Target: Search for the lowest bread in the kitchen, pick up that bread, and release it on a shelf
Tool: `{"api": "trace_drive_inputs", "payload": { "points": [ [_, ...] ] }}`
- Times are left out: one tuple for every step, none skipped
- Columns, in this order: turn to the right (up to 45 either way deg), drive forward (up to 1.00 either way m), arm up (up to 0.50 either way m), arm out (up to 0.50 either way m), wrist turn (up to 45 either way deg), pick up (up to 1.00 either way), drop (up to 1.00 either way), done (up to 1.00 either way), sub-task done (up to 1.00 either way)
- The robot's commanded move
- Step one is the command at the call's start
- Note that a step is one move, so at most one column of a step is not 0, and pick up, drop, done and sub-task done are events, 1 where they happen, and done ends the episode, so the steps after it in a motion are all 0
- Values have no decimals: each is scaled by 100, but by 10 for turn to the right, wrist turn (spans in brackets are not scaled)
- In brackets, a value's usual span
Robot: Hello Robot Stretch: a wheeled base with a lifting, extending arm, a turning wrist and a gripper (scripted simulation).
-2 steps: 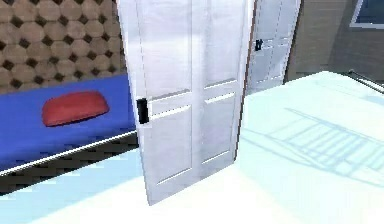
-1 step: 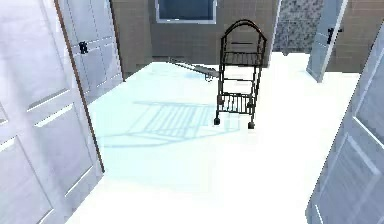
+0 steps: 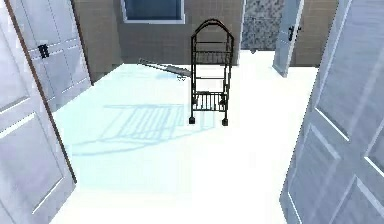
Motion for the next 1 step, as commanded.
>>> {"api": "trace_drive_inputs", "payload": {
  "points": [
    [0,100,0,0,0,0,0,0,0]
  ]
}}
